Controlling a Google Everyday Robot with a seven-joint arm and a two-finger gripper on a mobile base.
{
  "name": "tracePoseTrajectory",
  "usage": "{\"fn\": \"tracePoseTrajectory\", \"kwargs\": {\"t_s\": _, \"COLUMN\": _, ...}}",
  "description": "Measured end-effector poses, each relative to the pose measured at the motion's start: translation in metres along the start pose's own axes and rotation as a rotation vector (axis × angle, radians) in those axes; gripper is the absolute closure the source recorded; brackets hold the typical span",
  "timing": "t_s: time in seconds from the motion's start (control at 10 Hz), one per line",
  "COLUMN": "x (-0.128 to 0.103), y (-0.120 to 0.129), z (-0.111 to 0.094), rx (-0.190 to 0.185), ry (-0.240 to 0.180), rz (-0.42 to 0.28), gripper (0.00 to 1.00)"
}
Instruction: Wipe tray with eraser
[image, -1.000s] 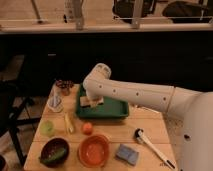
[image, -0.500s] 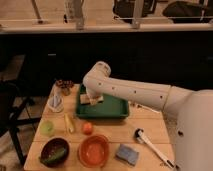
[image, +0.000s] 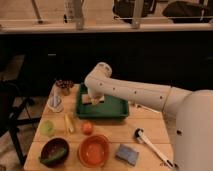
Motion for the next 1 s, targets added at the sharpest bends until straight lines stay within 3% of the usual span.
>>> {"fn": "tracePoseTrajectory", "kwargs": {"t_s": 0.5, "x": 0.021, "y": -0.014, "z": 0.013, "rx": -0.021, "ry": 0.005, "rz": 0.049, "gripper": 1.00}}
{"fn": "tracePoseTrajectory", "kwargs": {"t_s": 0.8, "x": 0.039, "y": -0.014, "z": 0.037, "rx": -0.076, "ry": 0.011, "rz": 0.088, "gripper": 1.00}}
{"fn": "tracePoseTrajectory", "kwargs": {"t_s": 1.0, "x": 0.051, "y": -0.014, "z": 0.051, "rx": -0.113, "ry": 0.041, "rz": 0.099, "gripper": 1.00}}
